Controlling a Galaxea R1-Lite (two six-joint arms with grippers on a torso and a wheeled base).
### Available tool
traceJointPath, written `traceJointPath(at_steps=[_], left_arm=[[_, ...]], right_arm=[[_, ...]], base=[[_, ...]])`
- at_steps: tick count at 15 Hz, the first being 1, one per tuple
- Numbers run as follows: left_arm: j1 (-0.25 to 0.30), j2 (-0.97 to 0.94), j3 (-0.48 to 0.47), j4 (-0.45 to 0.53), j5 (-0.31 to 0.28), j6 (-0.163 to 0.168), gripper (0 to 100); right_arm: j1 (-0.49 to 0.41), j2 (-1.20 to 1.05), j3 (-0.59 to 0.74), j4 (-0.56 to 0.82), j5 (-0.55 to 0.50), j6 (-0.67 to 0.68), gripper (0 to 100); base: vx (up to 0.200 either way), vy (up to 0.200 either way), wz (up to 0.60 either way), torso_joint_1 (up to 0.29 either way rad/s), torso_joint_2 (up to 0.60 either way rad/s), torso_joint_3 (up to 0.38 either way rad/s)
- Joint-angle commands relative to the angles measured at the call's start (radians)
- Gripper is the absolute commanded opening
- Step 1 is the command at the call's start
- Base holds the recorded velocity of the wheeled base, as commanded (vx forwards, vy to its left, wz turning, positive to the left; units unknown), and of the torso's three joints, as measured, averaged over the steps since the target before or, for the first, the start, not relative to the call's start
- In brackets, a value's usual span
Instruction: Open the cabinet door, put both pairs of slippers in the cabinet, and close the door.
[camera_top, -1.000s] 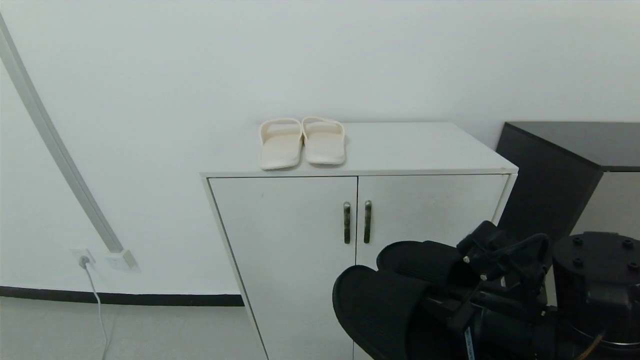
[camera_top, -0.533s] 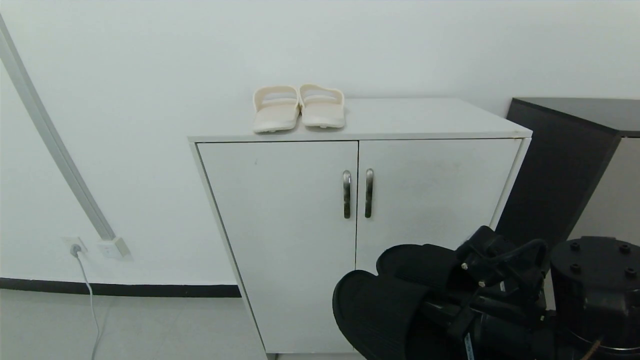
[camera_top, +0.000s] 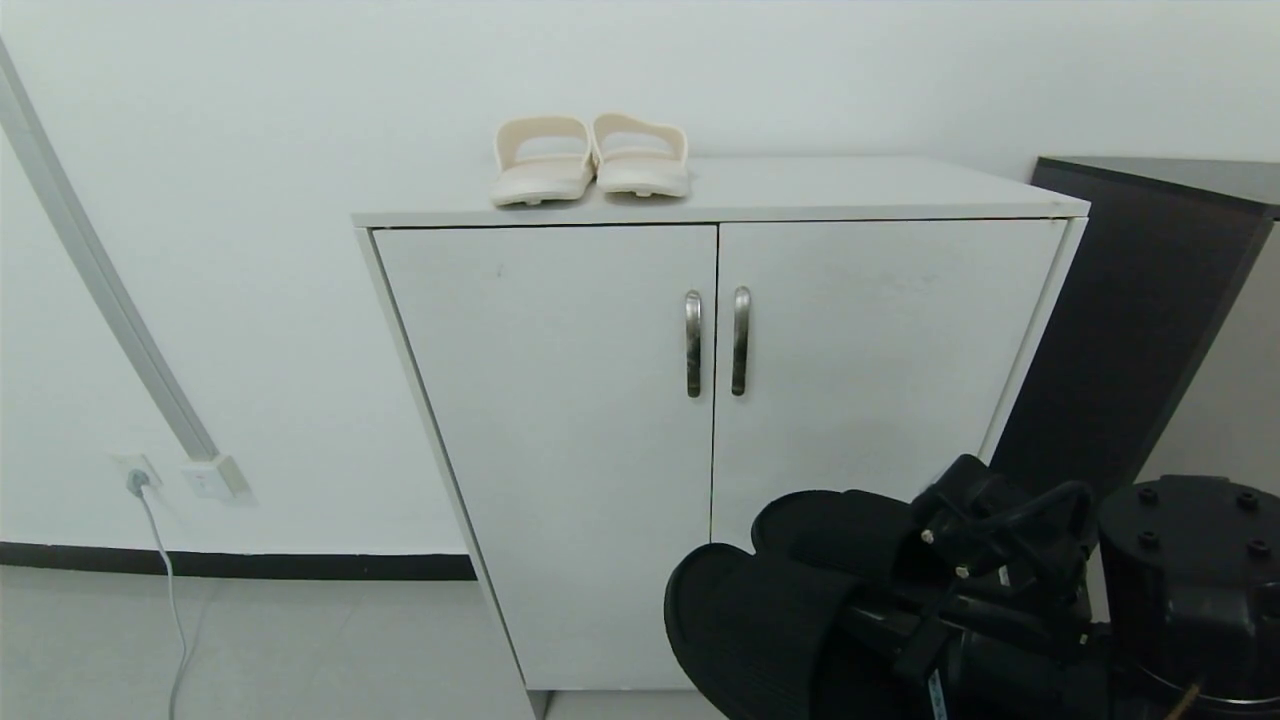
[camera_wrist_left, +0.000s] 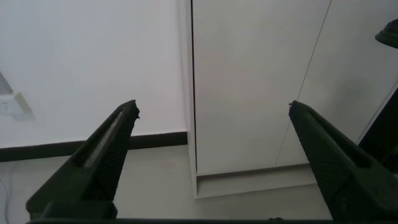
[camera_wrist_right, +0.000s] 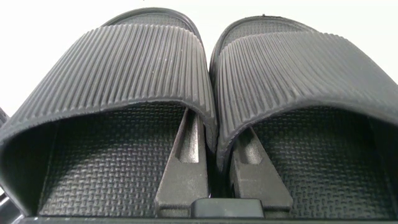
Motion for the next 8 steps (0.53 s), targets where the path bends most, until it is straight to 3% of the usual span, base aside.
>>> traceJointPath(at_steps=[1, 8], left_arm=[[0.000, 0.007, 0.000, 0.000, 0.000, 0.000, 100], [-0.006, 0.055, -0.004, -0.002, 0.000, -0.005, 100]], right_arm=[[0.000, 0.004, 0.000, 0.000, 0.000, 0.000, 0], [0.000, 0.012, 0.008, -0.002, -0.002, -0.001, 0]], base=[[0.000, 0.000, 0.00, 0.000, 0.00, 0.000], [0.000, 0.000, 0.00, -0.008, 0.03, 0.033]])
